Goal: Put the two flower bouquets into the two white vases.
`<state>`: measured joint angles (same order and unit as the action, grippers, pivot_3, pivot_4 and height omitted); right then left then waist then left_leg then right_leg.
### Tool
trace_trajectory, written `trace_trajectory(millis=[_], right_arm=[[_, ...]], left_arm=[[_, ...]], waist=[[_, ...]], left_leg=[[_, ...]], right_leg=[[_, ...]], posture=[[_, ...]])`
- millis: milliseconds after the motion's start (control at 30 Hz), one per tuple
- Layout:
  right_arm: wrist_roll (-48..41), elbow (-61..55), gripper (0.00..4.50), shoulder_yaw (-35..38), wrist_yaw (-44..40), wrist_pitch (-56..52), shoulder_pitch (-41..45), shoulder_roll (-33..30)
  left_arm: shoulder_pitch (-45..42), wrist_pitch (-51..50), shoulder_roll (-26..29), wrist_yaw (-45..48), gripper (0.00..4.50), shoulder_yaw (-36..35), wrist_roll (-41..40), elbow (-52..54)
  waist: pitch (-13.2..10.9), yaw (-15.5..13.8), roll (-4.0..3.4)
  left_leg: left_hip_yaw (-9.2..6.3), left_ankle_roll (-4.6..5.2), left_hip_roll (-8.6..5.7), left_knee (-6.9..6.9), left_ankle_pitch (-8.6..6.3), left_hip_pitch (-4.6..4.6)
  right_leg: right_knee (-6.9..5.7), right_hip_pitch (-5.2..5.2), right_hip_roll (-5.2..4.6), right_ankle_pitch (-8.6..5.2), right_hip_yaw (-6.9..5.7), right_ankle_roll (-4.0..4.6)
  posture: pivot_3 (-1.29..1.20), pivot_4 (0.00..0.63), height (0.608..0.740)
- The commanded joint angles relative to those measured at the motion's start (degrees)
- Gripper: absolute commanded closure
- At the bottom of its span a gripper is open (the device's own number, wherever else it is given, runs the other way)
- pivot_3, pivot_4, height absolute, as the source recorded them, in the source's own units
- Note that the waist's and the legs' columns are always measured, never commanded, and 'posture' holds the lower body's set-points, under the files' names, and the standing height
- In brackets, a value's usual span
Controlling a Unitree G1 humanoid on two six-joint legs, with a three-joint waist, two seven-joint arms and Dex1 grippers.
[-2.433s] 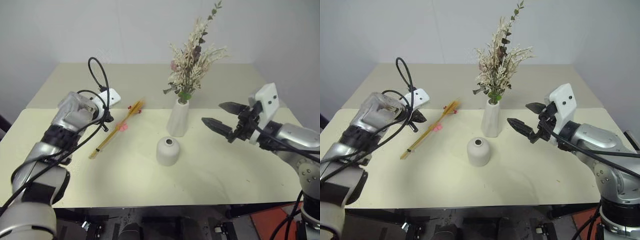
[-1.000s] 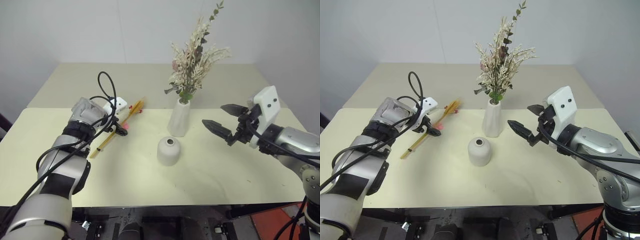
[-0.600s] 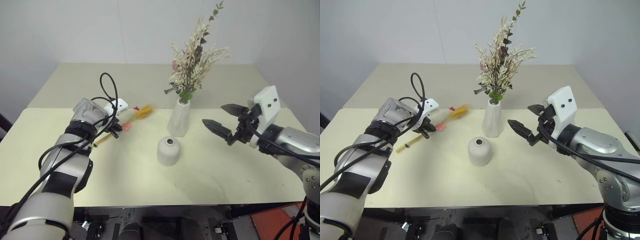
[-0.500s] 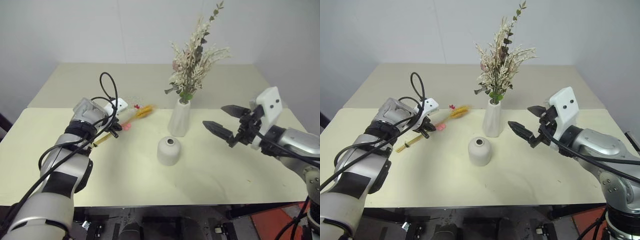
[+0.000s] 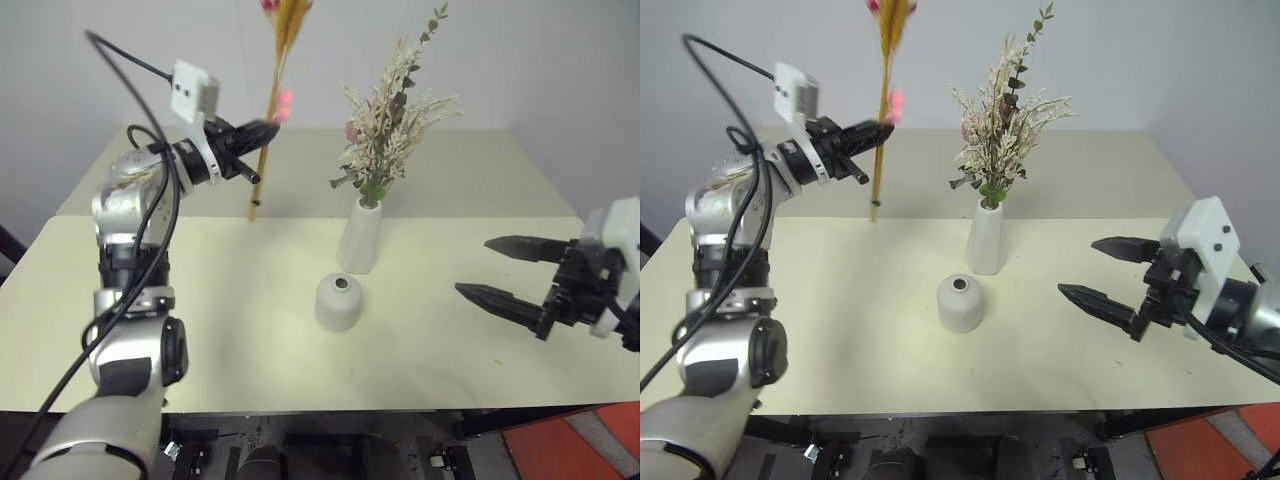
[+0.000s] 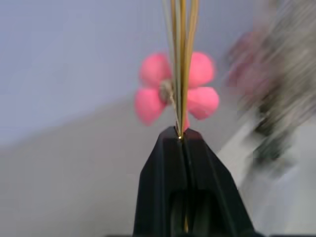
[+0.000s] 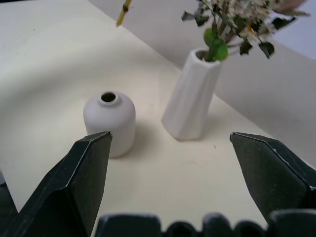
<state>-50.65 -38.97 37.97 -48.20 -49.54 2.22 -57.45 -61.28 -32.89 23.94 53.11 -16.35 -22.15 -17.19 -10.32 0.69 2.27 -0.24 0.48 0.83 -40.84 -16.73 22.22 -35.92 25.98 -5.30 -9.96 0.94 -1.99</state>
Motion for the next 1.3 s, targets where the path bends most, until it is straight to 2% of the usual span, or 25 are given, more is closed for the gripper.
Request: trace_trajectory(millis=[33, 100, 167, 267, 333, 500, 733, 1300], right_arm=[[0.93, -0.96, 0.0, 5.32, -2.82, 1.83, -3.08, -1.28], [1.94, -1.1, 0.0, 6.35, -3.36, 2.65, -4.89, -1.12], [2.58, -1.49, 0.0, 6.9, -2.79, 3.01, -6.16, -0.47], [2.99, -2.63, 0.0, 6.99, -1.32, 3.12, -7.58, 0.6], [2.86, -3.82, 0.0, 7.35, -0.24, 2.96, -8.62, 1.45], [2.7, -6.3, 0.0, 9.59, 1.58, 2.58, -11.26, 3.05], [2.11, -8.3, 0.0, 11.4, 3.08, 2.59, -14.2, 3.99], [1.86, -8.25, 0.0, 8.86, 6.77, 3.07, -14.12, 4.15]], left_arm=[[0.42, -1.07, -2.27, 0.77, 4.47, -5.27, -11.29, 6.85], [0.2, -3.13, -3.66, 1.24, 4.47, -6.68, -16.32, 6.31], [-0.05, -3.85, -5.49, 2.04, 4.47, -7.11, -20.1, 4.9], [-0.27, -6.05, -7.23, 1.91, 4.47, -5.98, -22.78, 2.07], [0.16, -6.84, -8.01, 2.14, 4.47, -3.74, -22.66, 1.19], [2.95, -6.26, -9.42, 4.59, 4.47, 3.17, -20.52, 3.61], [4.64, -4.13, -8.87, 7.05, 4.47, 8.5, -17.54, 1.19], [6.03, -7.93, -10.27, 4.47, 4.47, 9.49, -19.44, 2.77]], waist=[[0.0, -0.03, 0.0], [0.0, -0.11, 0.01], [-0.01, -0.12, 0.02], [-0.01, -0.09, 0.02], [-0.01, -0.07, 0.03], [0.0, -0.15, 0.03], [0.0, -0.06, 0.03], [0.0, -0.16, 0.03]], left_leg=[[0.0, 0.0, 0.0, -0.04, 0.0, -0.01], [0.0, -0.01, -0.01, -0.09, 0.0, -0.11], [-0.02, 0.0, -0.01, -0.05, 0.0, -0.59], [-0.04, 0.01, 0.02, 0.09, -0.02, -1.24], [-0.05, 0.01, 0.01, 0.11, -0.02, -1.5], [-0.05, 0.01, -0.02, 0.11, -0.03, -1.45], [-0.05, 0.08, -0.03, 0.11, -0.06, -1.42], [-0.06, 0.14, -0.03, 0.12, -0.1, -1.37]], right_leg=[[-0.04, 0.0, 0.01, 0.0, -0.01, 0.0], [0.01, -0.12, 0.0, 0.0, 0.0, 0.0], [0.22, -0.69, 0.01, -0.02, -0.03, -0.03], [0.75, -1.56, 0.04, -0.09, -0.09, -0.1], [0.89, -1.84, 0.04, -0.3, -0.1, -0.45], [0.89, -1.8, 0.03, -0.09, -0.05, -0.14], [0.91, -1.77, 0.04, -0.11, -0.02, -0.15], [0.97, -1.76, 0.03, -0.14, -0.03, -0.19]], posture=[[0.0, 0.15, 0.74], [0.0, 0.15, 0.74], [0.0, 0.15, 0.74], [0.0, 0.15, 0.74], [0.0, 0.15, 0.74], [0.0, 0.15, 0.74], [0.0, 0.15, 0.74], [0.0, 0.15, 0.74]])
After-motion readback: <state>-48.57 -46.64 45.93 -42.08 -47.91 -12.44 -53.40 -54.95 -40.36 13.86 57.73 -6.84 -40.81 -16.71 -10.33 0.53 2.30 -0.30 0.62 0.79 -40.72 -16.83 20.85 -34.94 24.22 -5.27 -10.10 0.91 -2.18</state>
